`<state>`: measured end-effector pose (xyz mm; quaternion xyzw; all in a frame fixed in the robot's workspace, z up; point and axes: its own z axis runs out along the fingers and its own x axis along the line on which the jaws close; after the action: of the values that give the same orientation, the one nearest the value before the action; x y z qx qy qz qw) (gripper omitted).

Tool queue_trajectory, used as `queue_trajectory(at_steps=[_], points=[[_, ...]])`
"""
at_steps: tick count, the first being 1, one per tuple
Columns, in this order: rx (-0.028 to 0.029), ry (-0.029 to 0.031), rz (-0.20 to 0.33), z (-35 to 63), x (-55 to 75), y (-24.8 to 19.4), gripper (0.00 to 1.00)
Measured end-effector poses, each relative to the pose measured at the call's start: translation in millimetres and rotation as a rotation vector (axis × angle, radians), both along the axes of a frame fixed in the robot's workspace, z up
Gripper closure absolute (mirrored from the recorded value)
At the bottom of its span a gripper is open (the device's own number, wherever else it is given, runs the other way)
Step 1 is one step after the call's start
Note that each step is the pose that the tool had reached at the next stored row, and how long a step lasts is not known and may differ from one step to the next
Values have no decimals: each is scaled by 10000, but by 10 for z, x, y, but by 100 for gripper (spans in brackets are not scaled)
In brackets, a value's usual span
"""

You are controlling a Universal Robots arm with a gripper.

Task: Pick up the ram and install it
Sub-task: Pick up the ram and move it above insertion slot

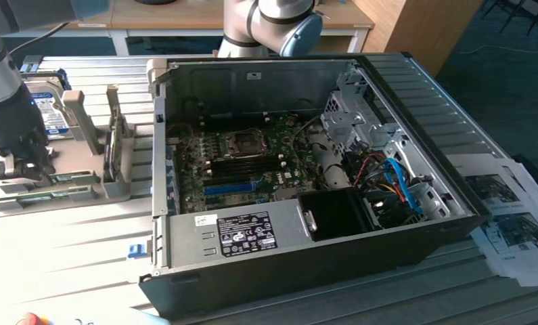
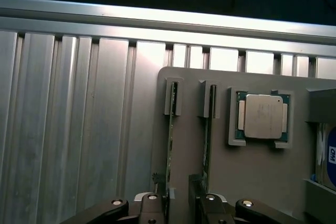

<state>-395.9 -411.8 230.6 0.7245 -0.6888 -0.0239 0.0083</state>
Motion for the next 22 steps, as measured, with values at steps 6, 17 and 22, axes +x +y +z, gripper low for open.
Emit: queue_trajectory(at_steps=[6, 17, 22], points=[[-1, 3, -2, 1, -1, -29, 69], [-1, 2, -2, -27, -1, -36, 69], [-1, 2, -2, -65, -1, -40, 69]])
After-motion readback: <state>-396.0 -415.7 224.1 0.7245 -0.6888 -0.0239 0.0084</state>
